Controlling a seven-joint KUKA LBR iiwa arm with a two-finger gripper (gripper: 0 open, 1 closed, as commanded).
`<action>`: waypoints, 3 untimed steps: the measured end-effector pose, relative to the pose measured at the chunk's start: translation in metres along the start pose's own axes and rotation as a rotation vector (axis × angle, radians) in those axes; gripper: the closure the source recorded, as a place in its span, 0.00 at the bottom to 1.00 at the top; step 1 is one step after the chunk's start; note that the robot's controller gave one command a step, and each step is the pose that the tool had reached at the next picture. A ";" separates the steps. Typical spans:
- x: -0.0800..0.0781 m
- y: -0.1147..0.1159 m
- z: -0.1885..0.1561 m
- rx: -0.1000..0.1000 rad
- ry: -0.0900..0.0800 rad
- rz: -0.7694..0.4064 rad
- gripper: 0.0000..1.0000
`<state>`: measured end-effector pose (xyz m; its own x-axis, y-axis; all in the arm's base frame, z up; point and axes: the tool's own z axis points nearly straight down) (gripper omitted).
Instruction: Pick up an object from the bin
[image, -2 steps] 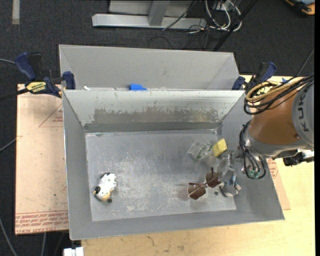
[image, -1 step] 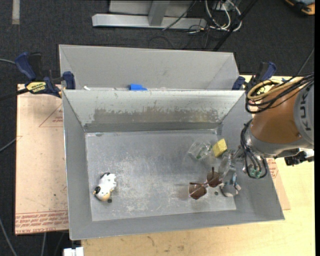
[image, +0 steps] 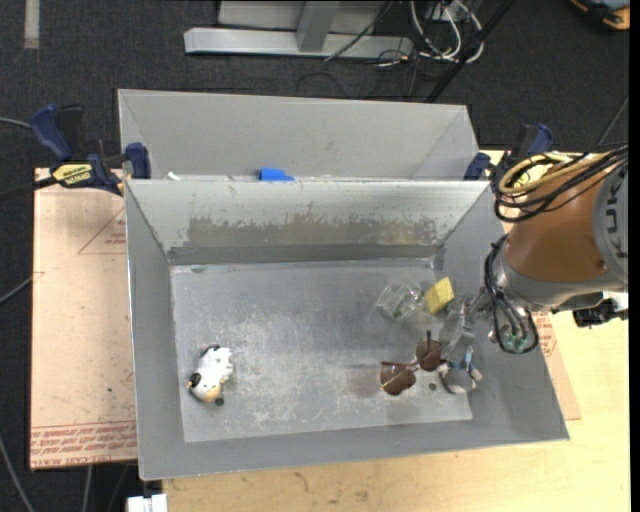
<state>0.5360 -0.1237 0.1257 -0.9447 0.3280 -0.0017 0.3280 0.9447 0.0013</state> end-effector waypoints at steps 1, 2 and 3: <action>-0.001 0.000 -0.006 0.000 -0.003 -0.001 1.00; 0.000 0.000 -0.011 0.000 0.002 -0.001 1.00; 0.002 0.000 -0.029 0.001 0.008 -0.001 1.00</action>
Offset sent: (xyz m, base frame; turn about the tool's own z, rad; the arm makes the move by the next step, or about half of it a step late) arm -0.0001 0.0002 0.0692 0.0000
